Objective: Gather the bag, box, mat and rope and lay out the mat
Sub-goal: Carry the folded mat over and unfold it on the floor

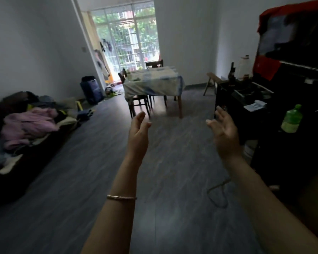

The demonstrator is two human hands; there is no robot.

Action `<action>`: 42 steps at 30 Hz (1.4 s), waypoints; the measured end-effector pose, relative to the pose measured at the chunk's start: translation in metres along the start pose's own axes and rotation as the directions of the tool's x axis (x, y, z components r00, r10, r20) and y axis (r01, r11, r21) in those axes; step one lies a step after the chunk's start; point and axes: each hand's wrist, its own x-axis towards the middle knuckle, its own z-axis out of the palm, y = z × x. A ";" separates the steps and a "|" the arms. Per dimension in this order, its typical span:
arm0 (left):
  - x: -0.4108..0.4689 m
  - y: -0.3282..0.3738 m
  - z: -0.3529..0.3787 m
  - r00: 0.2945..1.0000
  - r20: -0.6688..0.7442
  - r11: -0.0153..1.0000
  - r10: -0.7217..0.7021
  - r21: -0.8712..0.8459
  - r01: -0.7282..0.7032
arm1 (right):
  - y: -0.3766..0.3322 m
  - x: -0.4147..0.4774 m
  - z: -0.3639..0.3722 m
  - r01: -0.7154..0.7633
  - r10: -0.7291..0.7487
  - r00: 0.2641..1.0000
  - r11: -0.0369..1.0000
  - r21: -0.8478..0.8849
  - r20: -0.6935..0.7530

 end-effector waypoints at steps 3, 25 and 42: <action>0.053 -0.018 -0.003 0.995 -0.098 0.999 0.009 0.033 -0.005 | 0.029 0.057 0.045 0.002 -0.006 0.998 0.999 0.054 0.066; 0.507 -0.160 -0.158 0.891 -0.454 1.000 0.009 -0.007 -0.014 | 0.167 0.378 0.493 0.023 -0.088 0.875 0.990 0.140 0.476; 0.887 -0.305 -0.308 0.846 -0.526 0.995 -0.085 -0.005 0.096 | 0.315 0.604 0.859 -0.065 -0.031 0.817 0.987 0.145 0.576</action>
